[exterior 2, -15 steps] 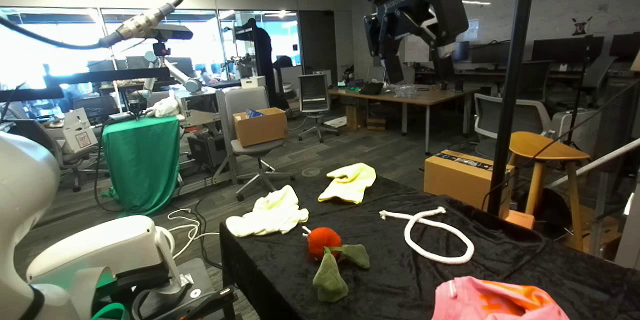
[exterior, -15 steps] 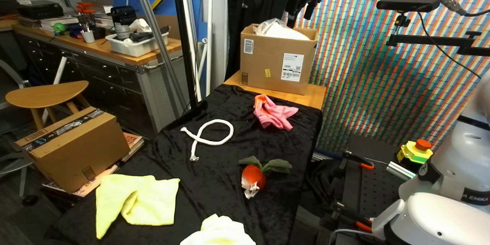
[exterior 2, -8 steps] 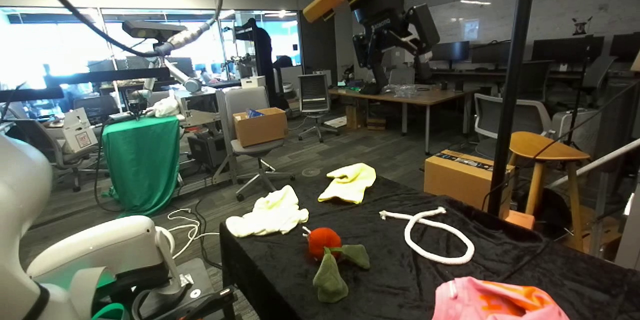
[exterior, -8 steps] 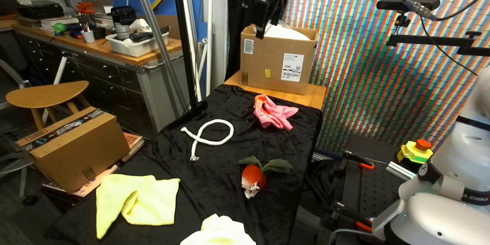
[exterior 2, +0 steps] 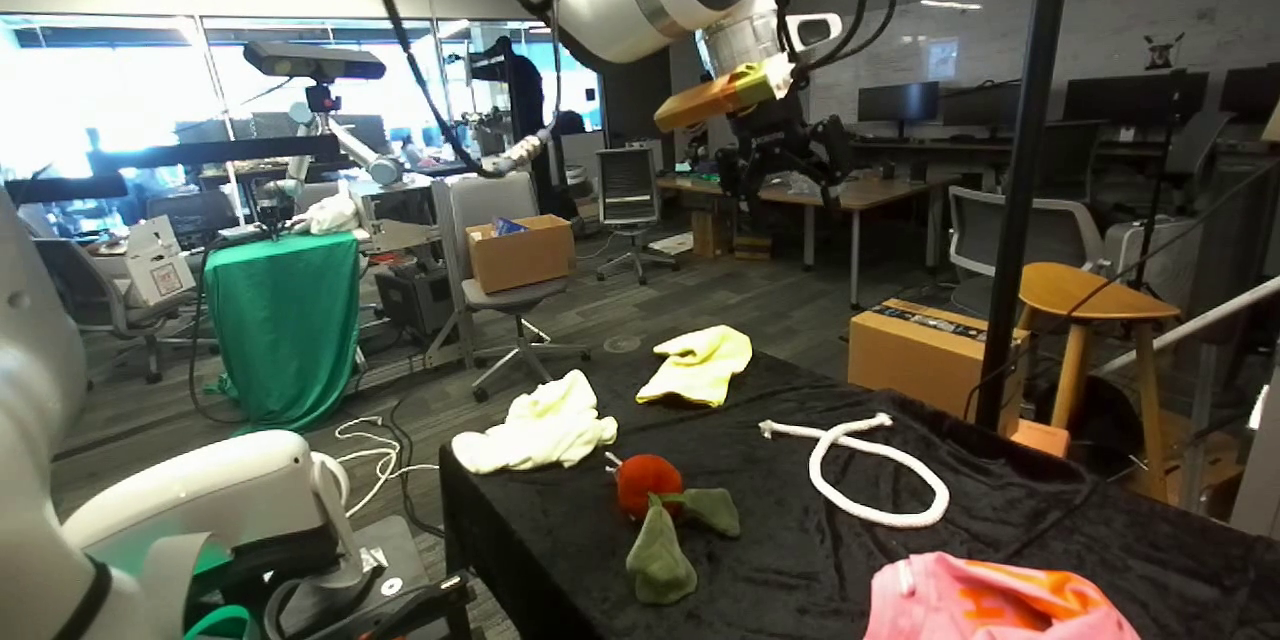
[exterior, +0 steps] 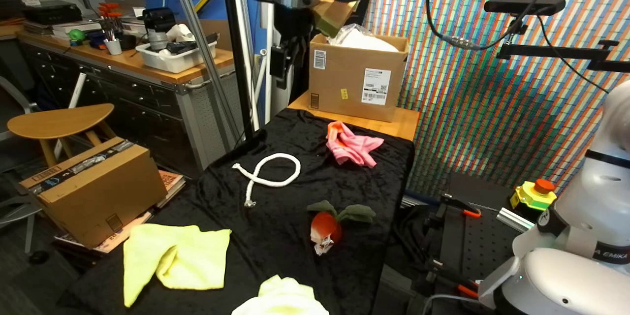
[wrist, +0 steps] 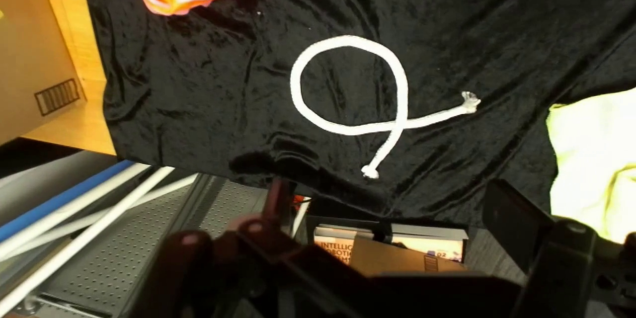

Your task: Put all the items on the table in one place

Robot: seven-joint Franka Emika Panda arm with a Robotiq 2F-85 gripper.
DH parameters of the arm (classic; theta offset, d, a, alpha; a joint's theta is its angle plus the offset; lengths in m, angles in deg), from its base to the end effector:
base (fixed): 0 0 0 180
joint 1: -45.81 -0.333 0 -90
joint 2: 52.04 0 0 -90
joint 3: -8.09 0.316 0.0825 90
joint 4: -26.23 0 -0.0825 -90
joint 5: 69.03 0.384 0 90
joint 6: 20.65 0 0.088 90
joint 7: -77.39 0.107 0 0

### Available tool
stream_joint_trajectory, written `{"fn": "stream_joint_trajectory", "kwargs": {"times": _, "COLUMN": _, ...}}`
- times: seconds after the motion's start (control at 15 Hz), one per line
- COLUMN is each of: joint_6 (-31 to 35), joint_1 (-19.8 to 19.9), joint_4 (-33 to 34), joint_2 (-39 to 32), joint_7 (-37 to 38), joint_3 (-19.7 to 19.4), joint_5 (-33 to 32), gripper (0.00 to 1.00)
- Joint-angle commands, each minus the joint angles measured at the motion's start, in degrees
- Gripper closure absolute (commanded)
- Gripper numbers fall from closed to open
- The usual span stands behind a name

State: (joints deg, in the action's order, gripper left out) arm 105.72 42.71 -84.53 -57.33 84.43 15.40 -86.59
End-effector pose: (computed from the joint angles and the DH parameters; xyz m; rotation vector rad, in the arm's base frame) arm 0.5912 0.0964 0.4578 2.8873 0.3151 0.3162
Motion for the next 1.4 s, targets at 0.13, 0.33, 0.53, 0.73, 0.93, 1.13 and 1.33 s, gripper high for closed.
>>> {"fn": "stream_joint_trajectory", "kwargs": {"times": 0.13, "joint_6": -1.8, "joint_1": -5.4, "joint_4": 10.5, "joint_2": -11.1, "joint_7": -3.2, "joint_3": 0.8, "joint_5": 1.1, "gripper": 0.0}}
{"fn": "stream_joint_trajectory", "kwargs": {"times": 0.33, "joint_6": -5.6, "joint_1": -8.4, "joint_4": 11.8, "joint_2": -13.2, "joint_7": -3.1, "joint_3": 1.4, "joint_5": 1.4, "gripper": 0.0}}
{"fn": "stream_joint_trajectory", "kwargs": {"times": 0.53, "joint_6": -9.3, "joint_1": -10.2, "joint_4": 11.5, "joint_2": -13.7, "joint_7": -4.4, "joint_3": 2.2, "joint_5": 2.1, "gripper": 0.0}}
{"fn": "stream_joint_trajectory", "kwargs": {"times": 0.73, "joint_6": -11.1, "joint_1": -11.6, "joint_4": 10.4, "joint_2": -13.9, "joint_7": -5.1, "joint_3": 2.8, "joint_5": 1.8, "gripper": 0.0}}
{"fn": "stream_joint_trajectory", "kwargs": {"times": 0.93, "joint_6": -9.0, "joint_1": -12.8, "joint_4": 9.4, "joint_2": -15.0, "joint_7": -4.5, "joint_3": 3.2, "joint_5": 0.6, "gripper": 0.0}}
{"fn": "stream_joint_trajectory", "kwargs": {"times": 1.13, "joint_6": -4.5, "joint_1": -13.5, "joint_4": 9.1, "joint_2": -17.1, "joint_7": -3.2, "joint_3": 3.3, "joint_5": 1.2, "gripper": 0.0}}
{"fn": "stream_joint_trajectory", "kwargs": {"times": 1.33, "joint_6": 3.7, "joint_1": -14.6, "joint_4": 9.5, "joint_2": -20.4, "joint_7": 0.9, "joint_3": 2.5, "joint_5": 0.9, "gripper": 0.0}}
